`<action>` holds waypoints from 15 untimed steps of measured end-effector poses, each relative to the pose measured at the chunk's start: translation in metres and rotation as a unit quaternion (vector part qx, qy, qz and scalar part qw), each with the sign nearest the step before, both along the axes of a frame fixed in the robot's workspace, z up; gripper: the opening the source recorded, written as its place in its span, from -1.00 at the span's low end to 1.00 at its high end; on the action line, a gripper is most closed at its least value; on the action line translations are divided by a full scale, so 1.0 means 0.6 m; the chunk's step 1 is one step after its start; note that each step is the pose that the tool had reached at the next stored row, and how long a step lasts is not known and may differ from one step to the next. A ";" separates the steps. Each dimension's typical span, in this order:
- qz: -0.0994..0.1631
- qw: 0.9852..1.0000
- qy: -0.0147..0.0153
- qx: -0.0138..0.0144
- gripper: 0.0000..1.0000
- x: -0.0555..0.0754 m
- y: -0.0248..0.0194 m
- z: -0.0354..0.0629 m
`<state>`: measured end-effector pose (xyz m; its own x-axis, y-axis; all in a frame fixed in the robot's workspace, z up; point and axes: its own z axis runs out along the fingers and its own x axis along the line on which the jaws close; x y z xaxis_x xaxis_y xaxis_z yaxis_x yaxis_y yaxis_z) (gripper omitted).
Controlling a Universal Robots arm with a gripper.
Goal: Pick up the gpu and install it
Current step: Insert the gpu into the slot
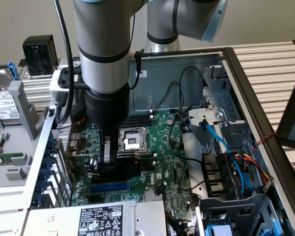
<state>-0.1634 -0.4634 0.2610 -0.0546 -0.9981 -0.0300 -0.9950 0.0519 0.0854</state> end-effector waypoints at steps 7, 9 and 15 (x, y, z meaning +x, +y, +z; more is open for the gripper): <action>-0.001 1.000 0.000 0.000 -0.46 -0.003 -0.0016 -0.003; -0.001 1.000 0.000 0.000 -0.46 -0.003 -0.0027 -0.004; -0.002 1.000 0.000 0.000 -0.46 -0.006 -0.0040 -0.006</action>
<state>-0.1669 -0.4658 0.2572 -0.0584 -0.9979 -0.0298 -0.9948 0.0556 0.0856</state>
